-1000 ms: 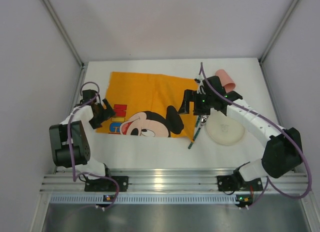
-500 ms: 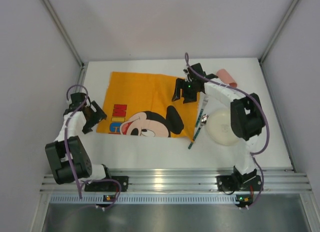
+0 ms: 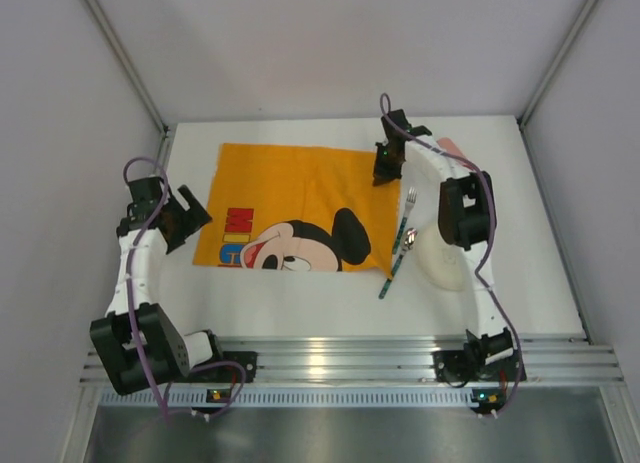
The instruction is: Set the dinner table for one person
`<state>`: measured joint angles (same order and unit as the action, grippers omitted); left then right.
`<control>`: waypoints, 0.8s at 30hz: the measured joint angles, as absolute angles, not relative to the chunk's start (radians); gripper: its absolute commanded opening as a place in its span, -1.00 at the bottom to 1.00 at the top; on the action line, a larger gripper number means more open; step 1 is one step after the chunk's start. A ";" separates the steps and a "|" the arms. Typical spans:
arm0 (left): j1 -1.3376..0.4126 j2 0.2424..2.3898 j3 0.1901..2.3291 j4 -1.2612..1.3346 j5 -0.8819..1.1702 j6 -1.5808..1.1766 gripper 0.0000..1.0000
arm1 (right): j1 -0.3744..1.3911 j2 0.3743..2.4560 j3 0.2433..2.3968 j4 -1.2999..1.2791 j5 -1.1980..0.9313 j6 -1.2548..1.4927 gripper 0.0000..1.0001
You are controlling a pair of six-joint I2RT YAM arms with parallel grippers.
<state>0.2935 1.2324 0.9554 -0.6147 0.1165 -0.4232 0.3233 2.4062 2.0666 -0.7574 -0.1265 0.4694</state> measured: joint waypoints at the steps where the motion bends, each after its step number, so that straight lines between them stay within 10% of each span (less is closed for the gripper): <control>1: 0.294 1.232 0.940 -0.607 0.121 -0.424 0.86 | 0.325 2.435 2.122 -0.783 -0.114 0.462 -1.00; 16: 0.206 1.496 0.897 -0.319 0.314 -0.506 0.89 | 0.308 2.605 2.427 -0.828 -0.111 0.394 -0.65; 24: 0.072 1.785 1.085 -0.178 0.342 -0.577 0.86 | 0.303 2.444 2.183 -0.767 -0.194 0.377 -0.69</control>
